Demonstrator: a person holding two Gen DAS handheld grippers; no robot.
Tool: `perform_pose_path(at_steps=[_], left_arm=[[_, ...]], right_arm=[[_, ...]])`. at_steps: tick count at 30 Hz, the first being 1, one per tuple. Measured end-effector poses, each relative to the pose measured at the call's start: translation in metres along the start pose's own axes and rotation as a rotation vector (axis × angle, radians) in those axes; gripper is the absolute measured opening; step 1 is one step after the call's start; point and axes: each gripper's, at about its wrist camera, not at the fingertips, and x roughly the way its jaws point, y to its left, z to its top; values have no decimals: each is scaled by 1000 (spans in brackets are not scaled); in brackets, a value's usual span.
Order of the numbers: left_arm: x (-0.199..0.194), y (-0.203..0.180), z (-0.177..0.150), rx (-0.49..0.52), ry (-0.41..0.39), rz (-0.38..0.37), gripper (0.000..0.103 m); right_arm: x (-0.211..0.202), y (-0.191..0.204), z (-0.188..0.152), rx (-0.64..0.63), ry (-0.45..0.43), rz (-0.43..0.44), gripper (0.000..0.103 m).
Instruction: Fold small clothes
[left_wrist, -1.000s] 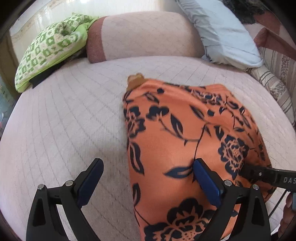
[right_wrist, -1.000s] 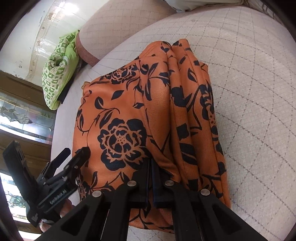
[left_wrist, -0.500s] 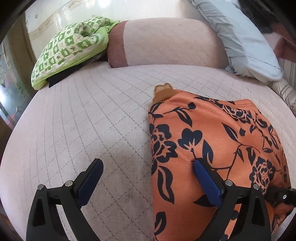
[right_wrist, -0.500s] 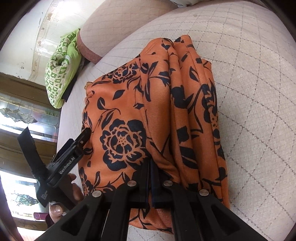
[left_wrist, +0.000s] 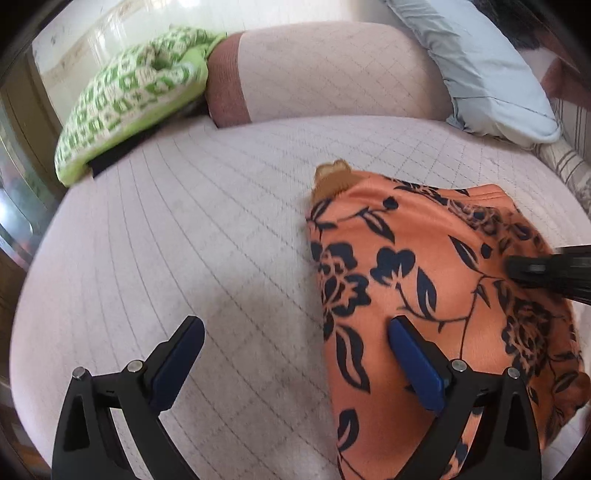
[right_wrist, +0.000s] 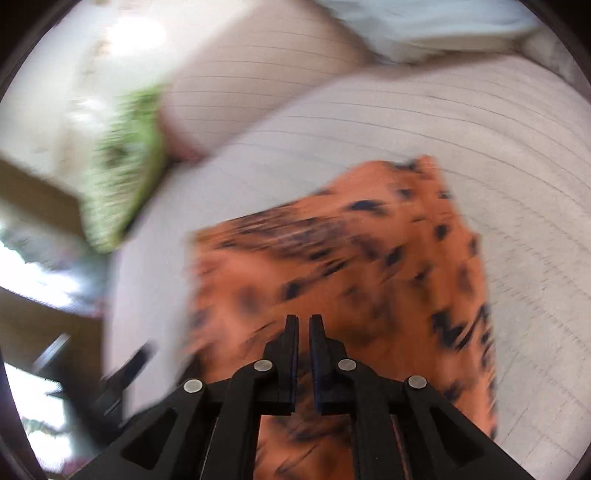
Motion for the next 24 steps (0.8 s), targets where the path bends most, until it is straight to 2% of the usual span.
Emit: perform_pose_path(at_steps=[1, 4, 6, 8, 10, 12, 14, 16, 18, 19, 21, 22, 24], left_arm=[[1, -1, -1, 2, 8, 2, 100], [4, -1, -2, -6, 22, -7, 100], [6, 6, 2, -50, 41, -47, 100], [4, 20, 5, -119, 38, -75, 100], [-2, 34, 7, -179, 8, -70, 100], [-4, 46, 8, -225, -7, -63, 100], [7, 45, 8, -224, 43, -75, 100], [21, 38, 5, -202, 99, -79, 100], [27, 35, 6, -195, 104, -57, 100], [27, 34, 7, -134, 63, 30, 100], [25, 36, 9, -147, 62, 2, 100], [25, 37, 9, -152, 61, -3, 100], [25, 38, 8, -161, 61, -9, 100]], right_arm=[[17, -6, 6, 0, 12, -34, 6], [17, -7, 15, 47, 24, 13, 9], [10, 13, 24, -28, 1, 51, 8], [12, 32, 31, -78, 17, 109, 8], [20, 57, 36, -137, 61, 197, 8], [29, 84, 37, -193, 87, 247, 8], [46, 108, 40, -228, 125, 297, 8], [71, 122, 45, -235, 166, 264, 8], [102, 124, 49, -250, 193, 147, 6], [119, 116, 50, -257, 218, 107, 5], [125, 95, 55, -139, 228, 239, 5], [121, 91, 56, -110, 220, 257, 5], [94, 79, 55, -86, 120, 265, 6]])
